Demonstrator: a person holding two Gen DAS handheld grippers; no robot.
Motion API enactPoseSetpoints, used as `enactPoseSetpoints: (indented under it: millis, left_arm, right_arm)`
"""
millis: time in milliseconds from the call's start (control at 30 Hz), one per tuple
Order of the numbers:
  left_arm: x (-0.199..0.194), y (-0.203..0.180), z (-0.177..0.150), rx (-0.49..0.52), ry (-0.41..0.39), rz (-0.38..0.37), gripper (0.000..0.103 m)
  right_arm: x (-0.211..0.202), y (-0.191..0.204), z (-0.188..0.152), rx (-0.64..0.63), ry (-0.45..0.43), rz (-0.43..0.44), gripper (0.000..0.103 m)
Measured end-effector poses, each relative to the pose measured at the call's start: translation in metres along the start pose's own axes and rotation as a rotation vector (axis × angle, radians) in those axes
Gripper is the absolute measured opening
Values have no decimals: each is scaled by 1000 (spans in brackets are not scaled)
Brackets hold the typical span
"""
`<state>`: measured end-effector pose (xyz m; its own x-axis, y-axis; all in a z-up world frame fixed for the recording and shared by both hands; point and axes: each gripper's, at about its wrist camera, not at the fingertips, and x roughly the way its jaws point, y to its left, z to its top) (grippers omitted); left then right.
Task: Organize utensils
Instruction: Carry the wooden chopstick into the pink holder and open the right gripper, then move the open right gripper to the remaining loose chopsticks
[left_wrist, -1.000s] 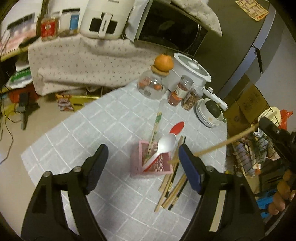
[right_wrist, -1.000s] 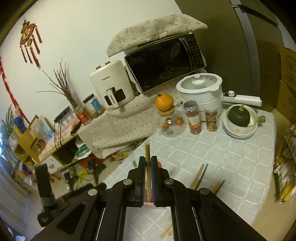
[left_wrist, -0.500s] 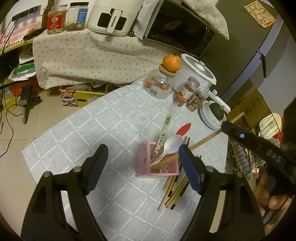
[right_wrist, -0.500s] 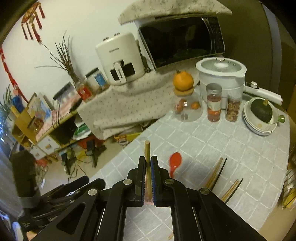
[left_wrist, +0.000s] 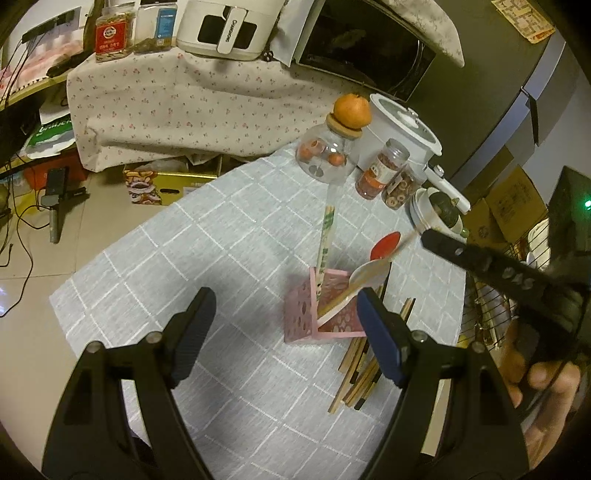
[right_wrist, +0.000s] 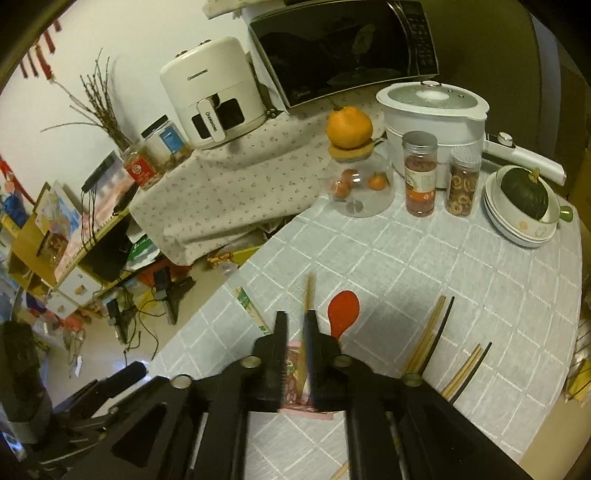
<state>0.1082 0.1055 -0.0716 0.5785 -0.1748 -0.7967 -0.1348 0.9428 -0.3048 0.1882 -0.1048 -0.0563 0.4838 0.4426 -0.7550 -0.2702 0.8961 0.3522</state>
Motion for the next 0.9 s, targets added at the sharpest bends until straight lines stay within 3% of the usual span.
enactPoseSetpoints:
  millis: [67, 367, 700, 900]
  left_arm:
    - [3, -2, -1, 11, 12, 9, 79]
    - [17, -12, -15, 34, 92, 11, 86]
    - [43, -30, -44, 124, 173, 48, 87]
    - [58, -32, -54, 129, 248, 38, 87]
  right_arm:
    - [-10, -1, 1, 0, -17, 15, 36]
    - [-51, -30, -10, 15, -56, -32, 64]
    - [-29, -113, -37, 125, 89, -204, 66]
    - [0, -156, -55, 196, 205, -262, 66]
